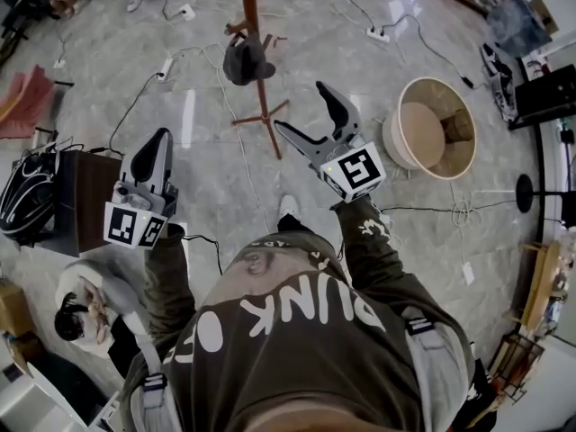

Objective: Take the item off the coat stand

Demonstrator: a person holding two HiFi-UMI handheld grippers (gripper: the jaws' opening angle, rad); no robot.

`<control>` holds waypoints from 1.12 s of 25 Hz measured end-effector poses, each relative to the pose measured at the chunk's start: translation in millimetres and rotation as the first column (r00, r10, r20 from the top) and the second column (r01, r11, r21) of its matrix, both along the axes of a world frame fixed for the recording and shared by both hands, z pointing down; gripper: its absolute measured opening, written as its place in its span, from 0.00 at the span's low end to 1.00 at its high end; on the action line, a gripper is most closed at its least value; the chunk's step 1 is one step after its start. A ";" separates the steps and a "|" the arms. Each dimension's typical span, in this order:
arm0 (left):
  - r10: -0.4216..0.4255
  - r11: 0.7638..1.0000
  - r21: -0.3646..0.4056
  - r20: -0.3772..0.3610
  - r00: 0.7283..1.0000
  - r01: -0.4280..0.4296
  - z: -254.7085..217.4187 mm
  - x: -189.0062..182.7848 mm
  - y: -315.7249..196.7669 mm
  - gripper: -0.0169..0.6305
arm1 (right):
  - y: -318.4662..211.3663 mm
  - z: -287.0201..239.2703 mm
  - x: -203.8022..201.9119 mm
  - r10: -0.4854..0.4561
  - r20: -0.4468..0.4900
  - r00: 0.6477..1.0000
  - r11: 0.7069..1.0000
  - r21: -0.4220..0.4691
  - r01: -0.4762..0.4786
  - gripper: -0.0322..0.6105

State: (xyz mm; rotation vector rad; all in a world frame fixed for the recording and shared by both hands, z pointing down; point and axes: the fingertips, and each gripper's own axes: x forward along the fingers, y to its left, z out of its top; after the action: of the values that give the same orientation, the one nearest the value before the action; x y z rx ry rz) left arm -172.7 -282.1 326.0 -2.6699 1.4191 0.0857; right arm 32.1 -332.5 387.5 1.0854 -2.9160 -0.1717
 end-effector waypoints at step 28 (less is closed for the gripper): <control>0.044 0.996 -0.071 -0.024 0.999 -0.046 27.9 -35.8 -191.0 0.04 | -198.0 86.3 -55.1 -0.002 -0.081 0.997 0.991 -0.131 -0.009 0.69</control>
State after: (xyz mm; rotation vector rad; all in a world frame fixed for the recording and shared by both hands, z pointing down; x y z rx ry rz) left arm -208.5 -473.0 353.9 -2.7679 1.3947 0.0704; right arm -23.0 -530.5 473.8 1.0388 -2.8087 -0.0229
